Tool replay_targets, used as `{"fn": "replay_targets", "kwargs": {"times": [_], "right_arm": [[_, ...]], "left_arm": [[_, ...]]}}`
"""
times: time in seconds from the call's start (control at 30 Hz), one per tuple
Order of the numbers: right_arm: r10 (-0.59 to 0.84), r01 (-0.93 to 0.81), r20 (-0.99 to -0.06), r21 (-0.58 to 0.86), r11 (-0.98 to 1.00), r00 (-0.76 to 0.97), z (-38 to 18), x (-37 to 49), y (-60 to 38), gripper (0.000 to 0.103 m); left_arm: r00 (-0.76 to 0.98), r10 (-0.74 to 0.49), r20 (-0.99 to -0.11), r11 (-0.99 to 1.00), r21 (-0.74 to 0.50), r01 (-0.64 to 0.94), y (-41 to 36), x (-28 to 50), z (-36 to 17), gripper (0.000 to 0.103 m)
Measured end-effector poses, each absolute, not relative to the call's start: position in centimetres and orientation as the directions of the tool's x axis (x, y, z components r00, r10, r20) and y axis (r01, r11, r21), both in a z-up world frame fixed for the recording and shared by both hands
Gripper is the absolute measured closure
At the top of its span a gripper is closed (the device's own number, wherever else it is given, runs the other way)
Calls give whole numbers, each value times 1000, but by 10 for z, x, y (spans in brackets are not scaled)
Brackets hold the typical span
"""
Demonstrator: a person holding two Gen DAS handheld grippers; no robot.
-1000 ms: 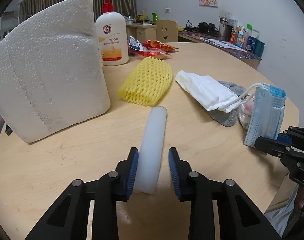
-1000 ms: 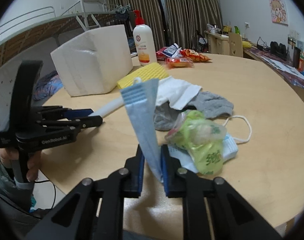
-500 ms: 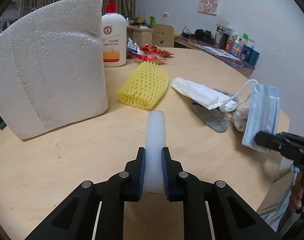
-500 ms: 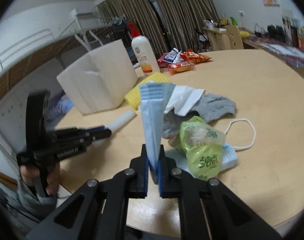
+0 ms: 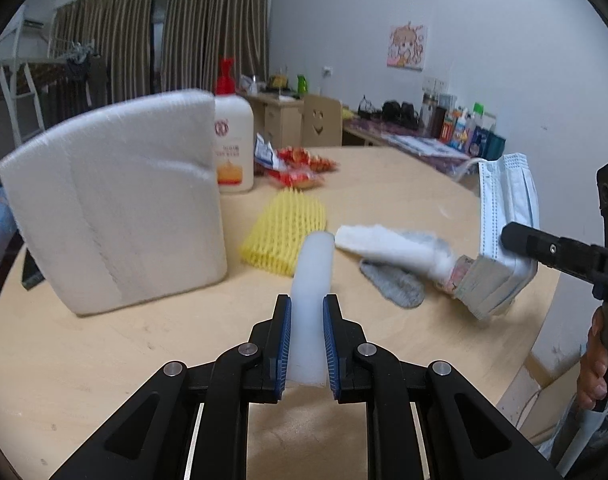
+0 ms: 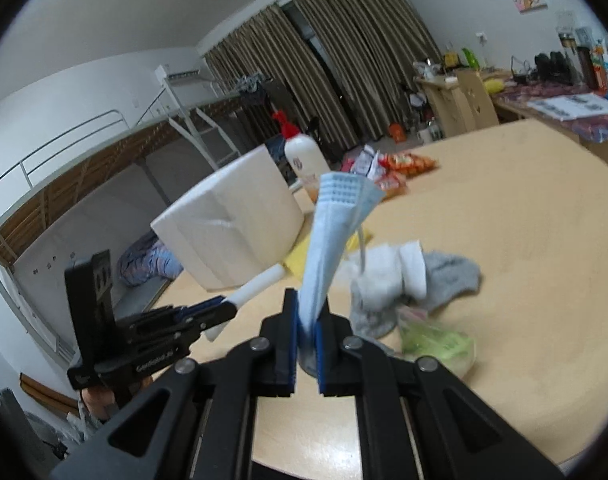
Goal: Organize soft objects
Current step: 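Carry the foam tube and blue mask with both grippers toward the white foam box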
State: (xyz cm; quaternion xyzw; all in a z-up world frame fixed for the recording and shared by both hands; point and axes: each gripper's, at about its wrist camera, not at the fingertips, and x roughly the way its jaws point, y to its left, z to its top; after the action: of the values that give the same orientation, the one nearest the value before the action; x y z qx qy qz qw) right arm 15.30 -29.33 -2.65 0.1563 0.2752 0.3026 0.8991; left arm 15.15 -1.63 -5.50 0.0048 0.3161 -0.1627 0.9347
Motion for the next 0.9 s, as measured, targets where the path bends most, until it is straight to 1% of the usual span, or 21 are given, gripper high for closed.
{"fn": "replay_targets", "kwargs": {"times": [0.17,0.4,0.9], "right_arm": [[622,-473,-364,421,774,693,-12,148,-289,93],[630,-488,-321,423,763,707,2,145,-288,93],[593,-506,-274,327,798,757,27,126,-277,93]], "left_arm": [[780,-289,-554,952,-81,295,-13,139,-41,86],[812,-271,-517,959,-74,273,-4,125,-28,86],[868,-223,-444,971,-25,237,4,100,2,86]]}}
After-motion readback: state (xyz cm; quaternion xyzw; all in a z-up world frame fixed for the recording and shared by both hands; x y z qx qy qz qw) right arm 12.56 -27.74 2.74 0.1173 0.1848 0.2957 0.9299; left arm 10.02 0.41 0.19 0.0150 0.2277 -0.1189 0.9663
